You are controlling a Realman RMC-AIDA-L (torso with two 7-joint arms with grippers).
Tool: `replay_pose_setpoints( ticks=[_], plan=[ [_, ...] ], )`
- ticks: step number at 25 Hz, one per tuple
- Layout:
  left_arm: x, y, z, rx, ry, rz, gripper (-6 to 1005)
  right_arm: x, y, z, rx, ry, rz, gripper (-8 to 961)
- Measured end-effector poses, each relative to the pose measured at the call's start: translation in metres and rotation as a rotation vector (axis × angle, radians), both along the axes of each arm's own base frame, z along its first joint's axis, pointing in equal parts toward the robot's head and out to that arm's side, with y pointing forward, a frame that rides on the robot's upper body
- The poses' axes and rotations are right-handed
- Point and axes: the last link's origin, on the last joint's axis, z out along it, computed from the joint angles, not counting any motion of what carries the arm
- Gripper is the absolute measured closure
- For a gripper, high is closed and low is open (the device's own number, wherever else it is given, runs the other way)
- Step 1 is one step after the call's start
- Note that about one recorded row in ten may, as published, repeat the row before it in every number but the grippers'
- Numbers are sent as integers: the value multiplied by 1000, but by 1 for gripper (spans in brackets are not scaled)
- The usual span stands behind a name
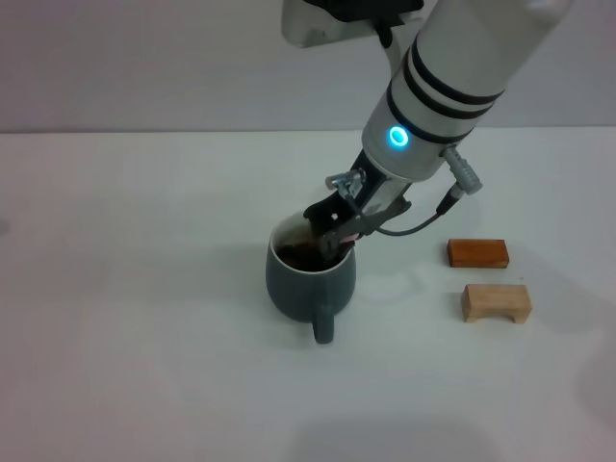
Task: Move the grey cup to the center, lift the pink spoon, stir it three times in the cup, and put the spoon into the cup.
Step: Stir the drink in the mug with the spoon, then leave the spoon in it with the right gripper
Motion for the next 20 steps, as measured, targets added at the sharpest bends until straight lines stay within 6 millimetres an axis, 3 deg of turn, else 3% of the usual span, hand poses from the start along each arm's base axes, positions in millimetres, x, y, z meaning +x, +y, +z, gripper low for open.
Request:
replay_pose_setpoints(
  ticks=[9, 20],
  plan=[
    [1, 1, -1, -2, -1, -4, 953, 9, 2, 5, 4, -43, -21, 833],
    [1, 1, 0, 0, 2, -3, 952, -5, -7, -3, -36, 18, -4, 833]
  ],
)
